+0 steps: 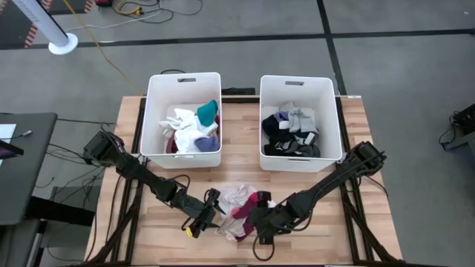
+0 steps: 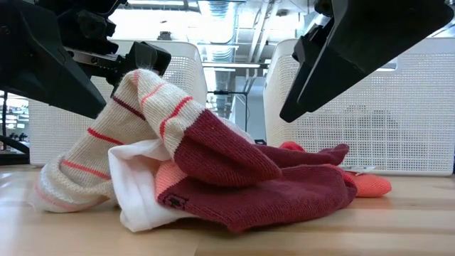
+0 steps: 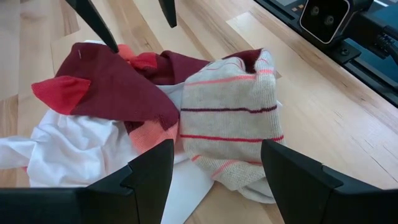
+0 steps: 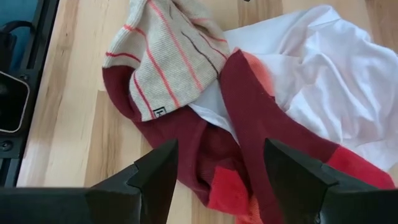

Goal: Sort clothes
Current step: Put the brown sock into the left white bin

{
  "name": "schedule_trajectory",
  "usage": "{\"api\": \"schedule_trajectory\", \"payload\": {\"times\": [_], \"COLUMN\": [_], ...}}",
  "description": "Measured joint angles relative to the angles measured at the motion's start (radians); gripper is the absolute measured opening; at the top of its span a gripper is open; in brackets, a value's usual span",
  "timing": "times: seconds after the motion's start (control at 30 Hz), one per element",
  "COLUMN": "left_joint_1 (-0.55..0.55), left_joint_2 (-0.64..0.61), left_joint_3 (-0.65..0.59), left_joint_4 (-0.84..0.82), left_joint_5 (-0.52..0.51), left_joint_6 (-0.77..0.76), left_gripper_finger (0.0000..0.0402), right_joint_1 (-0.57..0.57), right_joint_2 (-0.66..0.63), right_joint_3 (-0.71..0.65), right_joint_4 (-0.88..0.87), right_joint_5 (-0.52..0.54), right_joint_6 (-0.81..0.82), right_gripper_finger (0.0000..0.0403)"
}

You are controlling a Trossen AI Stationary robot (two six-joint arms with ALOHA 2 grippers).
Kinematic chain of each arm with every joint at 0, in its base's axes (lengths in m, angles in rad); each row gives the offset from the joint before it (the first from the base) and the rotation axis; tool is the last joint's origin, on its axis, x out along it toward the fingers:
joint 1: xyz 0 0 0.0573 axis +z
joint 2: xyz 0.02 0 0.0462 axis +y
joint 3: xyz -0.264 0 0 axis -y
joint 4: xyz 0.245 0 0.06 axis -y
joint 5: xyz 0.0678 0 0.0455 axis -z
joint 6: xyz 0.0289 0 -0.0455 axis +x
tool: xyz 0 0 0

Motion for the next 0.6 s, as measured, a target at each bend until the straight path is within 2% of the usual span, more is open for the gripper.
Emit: {"api": "schedule_trajectory", "payload": {"times": [0.17, 0.43, 0.6], "left_joint_1": [0.0, 0.0, 0.002], "left_joint_2": [0.0, 0.0, 0.0], "left_joint_3": [0.0, 0.0, 0.0], "left_joint_4": [0.0, 0.003, 0.007], "left_joint_5": [0.0, 0.0, -0.007], "left_joint_6": [-0.011, -0.198, -0.185], "left_gripper_finger": [0.0235, 0.0235, 0.0235], "right_joint_1": [0.008, 0.013, 0.013], "right_joint_2": [0.0, 0.0, 0.0], "right_joint_3": [0.0, 0.0, 0.0], "right_joint_4": [0.0, 0.0, 0.0], "right_joint_5": [0.0, 0.0, 0.0], "right_joint_6": [0.009, 0.025, 0.035], "right_gripper_finger": [0.0254, 0.0254, 0.0254]}}
